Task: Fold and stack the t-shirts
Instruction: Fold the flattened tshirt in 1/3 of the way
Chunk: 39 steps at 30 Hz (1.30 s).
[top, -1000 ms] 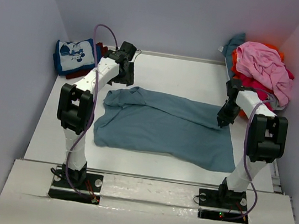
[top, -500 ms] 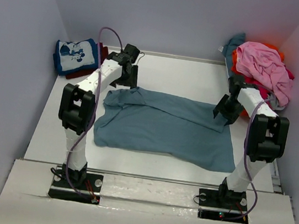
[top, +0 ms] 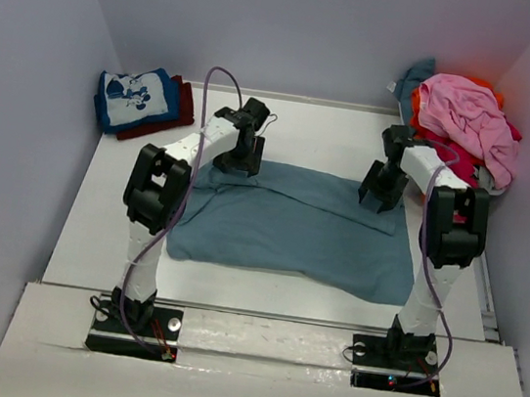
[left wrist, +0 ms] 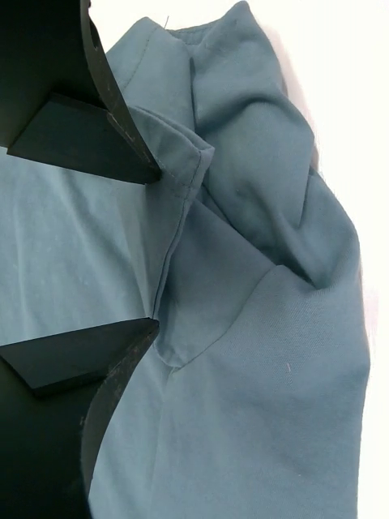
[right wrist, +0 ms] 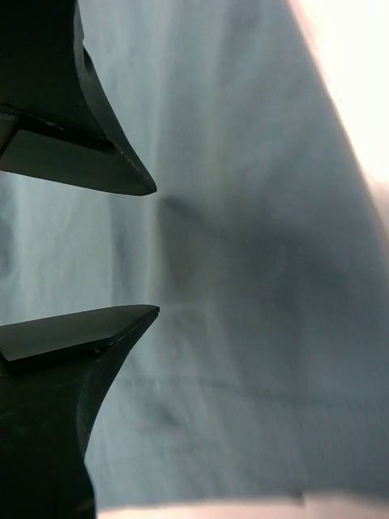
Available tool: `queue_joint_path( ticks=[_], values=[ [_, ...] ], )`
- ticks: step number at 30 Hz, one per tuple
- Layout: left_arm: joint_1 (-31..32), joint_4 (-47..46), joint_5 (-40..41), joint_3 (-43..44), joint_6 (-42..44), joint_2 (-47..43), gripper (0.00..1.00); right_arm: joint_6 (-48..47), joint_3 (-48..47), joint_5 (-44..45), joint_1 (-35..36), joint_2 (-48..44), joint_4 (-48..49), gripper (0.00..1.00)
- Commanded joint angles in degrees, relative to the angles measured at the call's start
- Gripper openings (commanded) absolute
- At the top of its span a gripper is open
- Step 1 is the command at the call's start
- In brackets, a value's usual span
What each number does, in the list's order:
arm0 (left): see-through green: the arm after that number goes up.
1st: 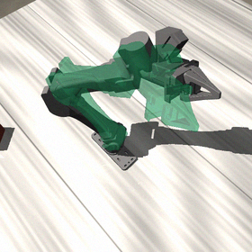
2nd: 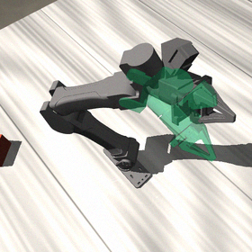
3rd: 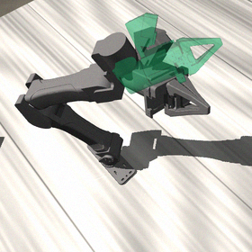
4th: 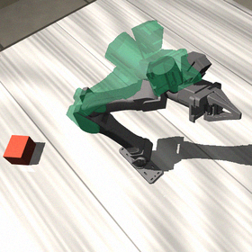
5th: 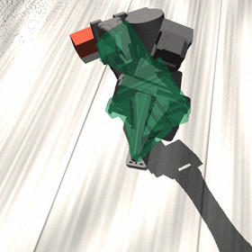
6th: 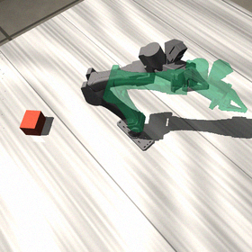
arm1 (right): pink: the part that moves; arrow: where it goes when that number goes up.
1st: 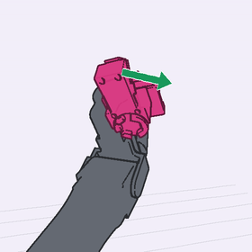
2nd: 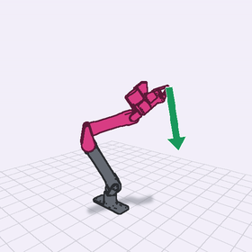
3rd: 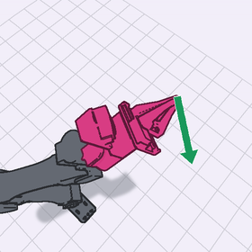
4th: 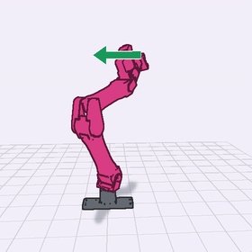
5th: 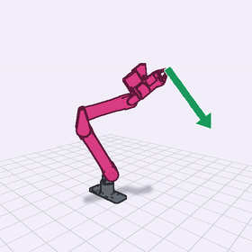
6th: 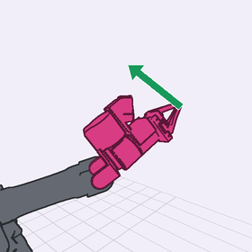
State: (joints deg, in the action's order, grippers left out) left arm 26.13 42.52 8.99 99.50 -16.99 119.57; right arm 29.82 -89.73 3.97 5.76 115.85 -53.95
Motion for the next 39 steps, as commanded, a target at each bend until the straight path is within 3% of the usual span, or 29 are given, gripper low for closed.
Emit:
queue_joint_path(
  ticks=[1,11,18,25,30,39],
  values=[
    [-0.20,-0.42,0.06,-0.80,0.12,-1.62,0.79,-0.82,0.08,-3.09,1.18,1.66,-0.19,0.62],
    [-0.20,1.69,-1.08,-0.62,-0.40,1.71,0.79,-0.73,1.76,-1.95,1.18,1.57,-0.10,0.62],
    [-0.20,-8.22,-18.02,-11.06,-3.40,-2.58,0.80,-1.17,1.49,-2.21,1.18,-0.18,0.08,0.62],
    [-3.00,-15.35,-25.95,-19.06,-6.11,-5.31,0.80,-1.61,0.09,-3.00,1.18,-0.72,-0.54,0.62],
    [-6.43,-16.86,-23.77,-25.66,-8.23,-8.12,0.79,-2.05,0.08,-3.35,1.18,-0.63,-0.54,0.62],
    [-10.22,-15.80,-19.54,-28.49,-9.46,-10.76,0.80,-4.42,-3.33,-7.75,3.90,2.79,-0.71,0.62]
  ],
)
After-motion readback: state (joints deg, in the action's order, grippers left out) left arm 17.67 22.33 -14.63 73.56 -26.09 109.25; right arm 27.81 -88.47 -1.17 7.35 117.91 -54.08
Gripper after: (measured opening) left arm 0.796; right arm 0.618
